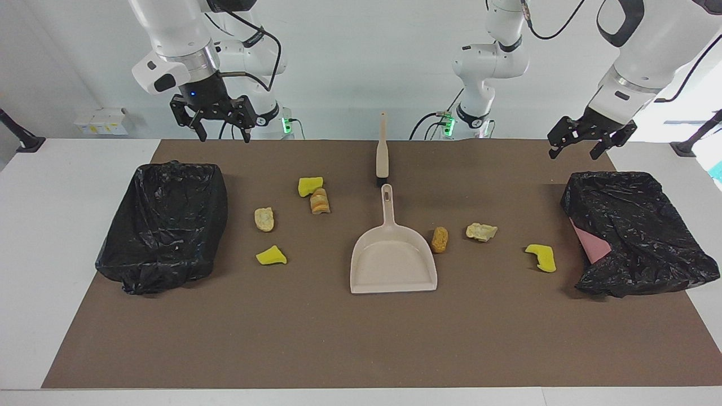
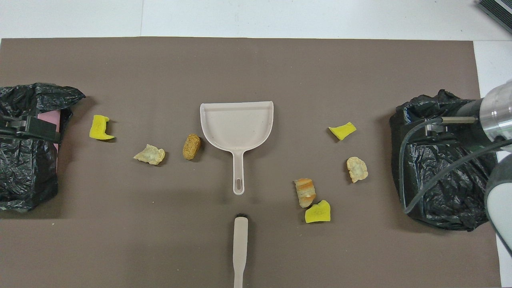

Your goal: Sweep and dump trash in bin

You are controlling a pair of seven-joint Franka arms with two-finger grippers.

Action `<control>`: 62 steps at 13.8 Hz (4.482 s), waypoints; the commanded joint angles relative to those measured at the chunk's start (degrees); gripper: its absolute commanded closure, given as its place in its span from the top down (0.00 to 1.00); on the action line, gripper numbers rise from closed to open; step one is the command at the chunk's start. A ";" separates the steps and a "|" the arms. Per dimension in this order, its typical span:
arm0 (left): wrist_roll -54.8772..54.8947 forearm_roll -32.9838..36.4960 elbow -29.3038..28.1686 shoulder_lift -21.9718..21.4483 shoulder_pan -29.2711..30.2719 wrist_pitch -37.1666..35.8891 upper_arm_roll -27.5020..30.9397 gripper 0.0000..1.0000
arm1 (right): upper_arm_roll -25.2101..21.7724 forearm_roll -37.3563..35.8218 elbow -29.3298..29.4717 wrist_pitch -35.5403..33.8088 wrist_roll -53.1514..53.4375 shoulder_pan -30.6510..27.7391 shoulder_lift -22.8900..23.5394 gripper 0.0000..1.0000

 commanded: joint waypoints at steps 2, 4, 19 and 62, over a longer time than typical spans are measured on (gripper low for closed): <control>0.09 0.05 -2.76 -2.53 -0.74 -0.74 -0.24 1.00 | 0.24 0.60 -4.50 6.05 0.69 3.12 -0.35 1.00; 0.26 0.05 -2.85 -2.53 -1.88 -0.13 -0.24 1.00 | 0.24 0.51 -5.74 8.61 4.29 5.94 1.13 1.00; 0.79 -0.04 -40.52 -16.14 -14.70 23.59 -0.42 1.00 | 0.15 0.24 -5.66 27.42 26.28 26.78 18.45 1.00; -58.71 -0.48 -54.98 -19.05 -58.68 34.17 -0.51 0.00 | -0.02 -10.83 -5.30 22.24 -61.69 16.68 25.05 0.00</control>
